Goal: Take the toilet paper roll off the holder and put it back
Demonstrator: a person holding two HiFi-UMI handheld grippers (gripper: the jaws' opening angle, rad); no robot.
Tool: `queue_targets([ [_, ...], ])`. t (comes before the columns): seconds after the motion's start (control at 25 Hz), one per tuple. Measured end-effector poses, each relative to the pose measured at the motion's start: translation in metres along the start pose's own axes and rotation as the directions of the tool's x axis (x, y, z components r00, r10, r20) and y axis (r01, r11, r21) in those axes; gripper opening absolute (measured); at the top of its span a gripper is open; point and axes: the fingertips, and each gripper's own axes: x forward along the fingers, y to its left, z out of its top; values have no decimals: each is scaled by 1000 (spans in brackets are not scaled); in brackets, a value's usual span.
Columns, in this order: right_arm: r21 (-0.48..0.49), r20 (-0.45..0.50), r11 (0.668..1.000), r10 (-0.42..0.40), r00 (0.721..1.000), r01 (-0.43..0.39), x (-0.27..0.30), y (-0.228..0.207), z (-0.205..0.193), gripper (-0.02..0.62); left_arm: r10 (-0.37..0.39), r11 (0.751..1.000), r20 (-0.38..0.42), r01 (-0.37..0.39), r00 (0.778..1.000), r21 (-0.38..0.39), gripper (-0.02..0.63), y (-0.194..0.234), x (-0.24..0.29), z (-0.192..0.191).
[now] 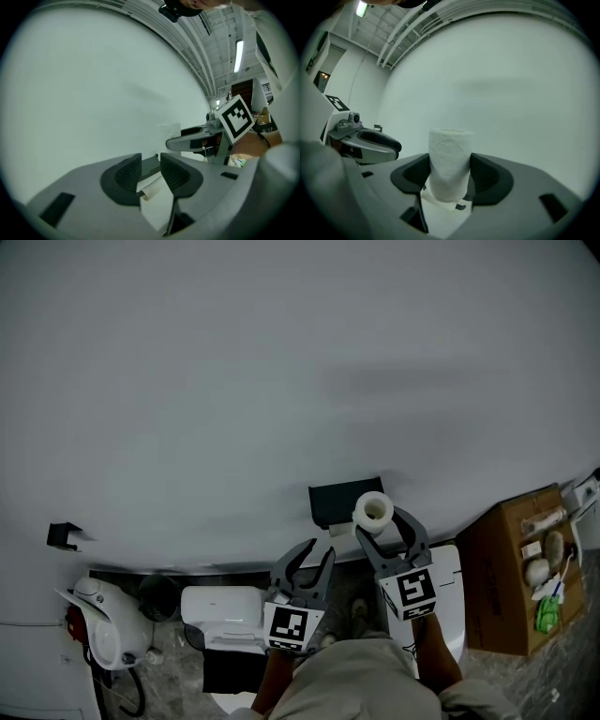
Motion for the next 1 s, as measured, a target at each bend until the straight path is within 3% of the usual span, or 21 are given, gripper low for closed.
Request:
queue_targets([
  [0.6, 16, -54, 998, -60, 997, 61, -61, 39, -19, 264, -70, 997, -6, 70, 998, -19, 132, -22, -38, -10],
  [1.0, 19, -20, 995, -95, 995, 95, -82, 46, -15, 264, -99, 995, -4, 99, 995, -9, 132, -36, -52, -9],
])
